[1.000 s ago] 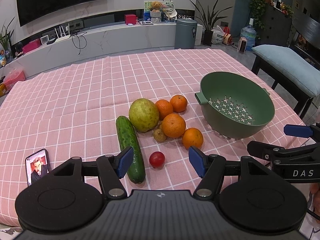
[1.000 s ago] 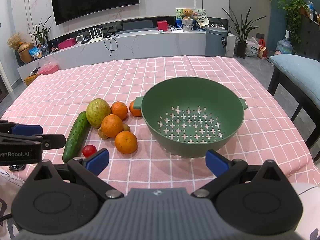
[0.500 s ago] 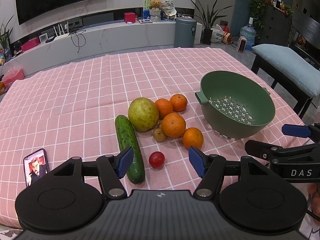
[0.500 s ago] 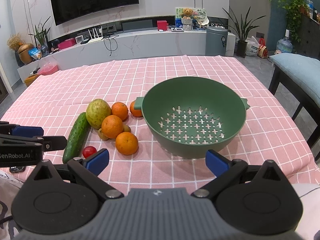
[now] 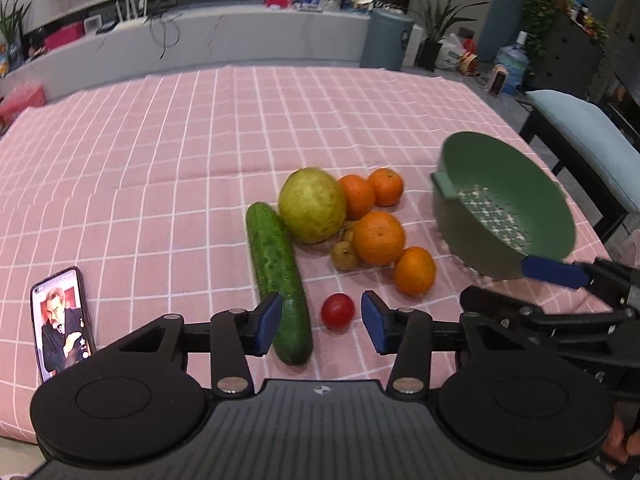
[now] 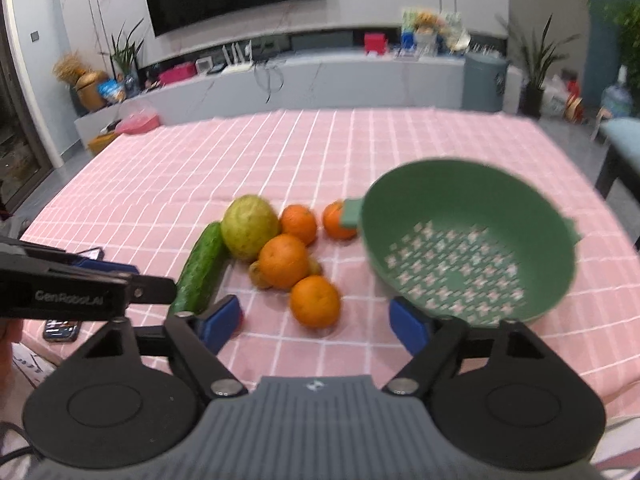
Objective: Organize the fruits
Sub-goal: 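Grasp the cucumber with the left tool while the right tool grasps an orange, then carry the cucumber with the left tool while the right tool carries the orange into the colander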
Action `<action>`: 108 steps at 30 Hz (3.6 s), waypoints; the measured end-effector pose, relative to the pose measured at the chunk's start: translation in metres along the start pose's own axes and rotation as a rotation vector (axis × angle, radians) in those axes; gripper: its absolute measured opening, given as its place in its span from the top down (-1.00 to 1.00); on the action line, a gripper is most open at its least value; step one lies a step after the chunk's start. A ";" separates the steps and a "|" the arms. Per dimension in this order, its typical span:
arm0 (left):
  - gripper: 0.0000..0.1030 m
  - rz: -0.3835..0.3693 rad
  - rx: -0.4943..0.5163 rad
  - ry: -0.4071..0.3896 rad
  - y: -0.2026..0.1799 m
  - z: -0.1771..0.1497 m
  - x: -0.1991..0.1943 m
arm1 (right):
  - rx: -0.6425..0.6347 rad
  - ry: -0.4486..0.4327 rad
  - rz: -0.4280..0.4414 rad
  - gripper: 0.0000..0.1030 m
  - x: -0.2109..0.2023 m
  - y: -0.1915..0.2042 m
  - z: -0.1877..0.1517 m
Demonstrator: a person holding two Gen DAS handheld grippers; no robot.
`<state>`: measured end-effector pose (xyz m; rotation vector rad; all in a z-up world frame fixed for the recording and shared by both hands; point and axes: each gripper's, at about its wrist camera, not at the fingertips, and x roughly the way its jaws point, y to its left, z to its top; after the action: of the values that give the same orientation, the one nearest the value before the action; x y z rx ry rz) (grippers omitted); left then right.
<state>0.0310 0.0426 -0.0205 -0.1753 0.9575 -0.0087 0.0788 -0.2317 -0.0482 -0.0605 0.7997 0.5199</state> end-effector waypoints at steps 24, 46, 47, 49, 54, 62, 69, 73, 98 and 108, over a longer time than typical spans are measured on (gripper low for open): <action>-0.08 0.037 -0.102 0.076 0.031 0.020 0.075 | 0.147 0.107 -0.024 0.03 0.085 -0.003 0.003; 0.19 0.062 -0.115 0.095 0.036 0.017 0.074 | 0.168 0.138 -0.013 0.21 0.084 -0.009 -0.006; 0.19 0.058 -0.119 0.095 0.037 0.016 0.071 | 0.170 0.136 -0.010 0.21 0.082 -0.010 -0.007; 0.19 0.053 -0.126 0.091 0.037 0.015 0.064 | 0.169 0.131 -0.007 0.22 0.077 -0.010 -0.008; 0.19 0.058 -0.122 0.049 0.032 0.016 0.043 | 0.158 0.098 0.003 0.22 0.063 -0.009 -0.006; 0.19 0.050 -0.135 0.024 0.022 0.014 0.025 | 0.144 0.091 0.008 0.22 0.063 -0.008 -0.011; 0.19 0.047 -0.124 -0.002 0.011 0.015 0.006 | 0.168 0.086 0.025 0.22 0.062 -0.012 -0.013; 0.19 0.041 -0.110 -0.029 0.003 0.018 -0.006 | 0.162 0.078 0.034 0.22 0.061 -0.010 -0.012; 0.19 -0.236 0.000 -0.104 -0.106 0.116 0.016 | 0.061 -0.066 -0.104 0.22 -0.008 -0.105 0.069; 0.20 -0.279 0.083 0.120 -0.136 0.125 0.102 | -0.117 0.113 -0.155 0.22 0.042 -0.127 0.069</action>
<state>0.2008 -0.0825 -0.0122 -0.2326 1.0436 -0.3176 0.2086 -0.3083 -0.0463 -0.2599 0.8667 0.4186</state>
